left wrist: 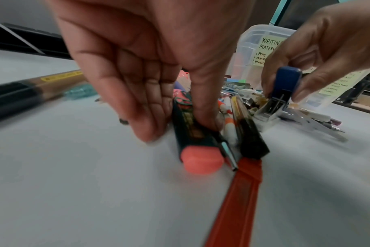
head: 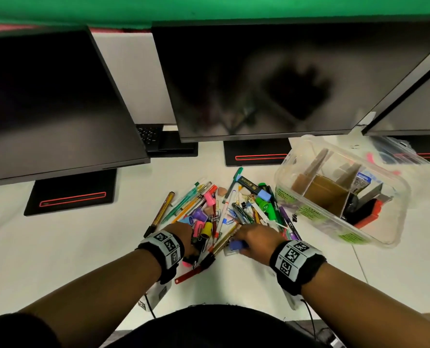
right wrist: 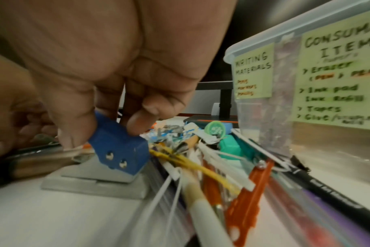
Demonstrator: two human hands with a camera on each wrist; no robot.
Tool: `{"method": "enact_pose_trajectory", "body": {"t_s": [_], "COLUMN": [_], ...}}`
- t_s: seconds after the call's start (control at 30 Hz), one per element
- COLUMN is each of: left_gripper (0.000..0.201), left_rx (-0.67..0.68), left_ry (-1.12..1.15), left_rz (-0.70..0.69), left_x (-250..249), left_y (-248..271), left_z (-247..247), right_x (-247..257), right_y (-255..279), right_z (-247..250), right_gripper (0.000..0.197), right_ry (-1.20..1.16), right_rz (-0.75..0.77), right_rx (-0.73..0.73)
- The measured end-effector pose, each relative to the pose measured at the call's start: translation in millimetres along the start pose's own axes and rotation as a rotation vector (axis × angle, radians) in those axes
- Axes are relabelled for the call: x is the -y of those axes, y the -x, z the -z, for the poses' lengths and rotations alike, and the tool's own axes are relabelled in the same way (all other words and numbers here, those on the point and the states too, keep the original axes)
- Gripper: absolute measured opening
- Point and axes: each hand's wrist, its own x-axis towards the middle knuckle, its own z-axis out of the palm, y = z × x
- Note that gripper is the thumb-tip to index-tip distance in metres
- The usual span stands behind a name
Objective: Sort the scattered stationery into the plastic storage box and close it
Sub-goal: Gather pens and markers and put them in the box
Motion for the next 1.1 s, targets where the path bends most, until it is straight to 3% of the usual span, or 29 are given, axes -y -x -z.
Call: {"method": "enact_pose_trajectory", "body": {"t_s": [0.33, 0.47, 0.6, 0.77, 0.93, 1.1], "left_gripper": [0.051, 0.047, 0.024, 0.044, 0.042, 0.033], "left_rx": [-0.017, -0.137, -0.363, -0.558, -0.494, -0.393], "left_ry": [-0.037, -0.047, -0.015, 0.062, -0.141, -0.196], "left_rz": [-0.013, -0.077, -0.286, -0.599, -0.738, -0.657], "left_x": [-7.2, -27.3, -69.7, -122.2, -157.3, -167.7], "left_y": [-8.5, 2.0, 5.2, -3.4, -15.0, -20.7], "left_z": [16.1, 51.9, 91.1, 115.5, 120.9, 119.2], "right_x": [-14.7, -26.5, -48.1, -84.5, -131.2, -169.2], "right_y": [26.3, 41.4, 56.7, 79.4, 102.5, 106.0], "right_z": [51.3, 72.2, 92.5, 111.5, 130.2, 139.2], "right_gripper": [0.024, 0.018, 0.009, 0.017, 0.031, 0.036], "right_ry": [-0.231, -0.249, -0.38, -0.596, -0.643, -0.513], "right_rz": [-0.158, -0.23, -0.333, -0.488, -0.677, -0.915], "right_rx": [-0.259, -0.342, -0.495, -0.74, -0.851, -0.69]}}
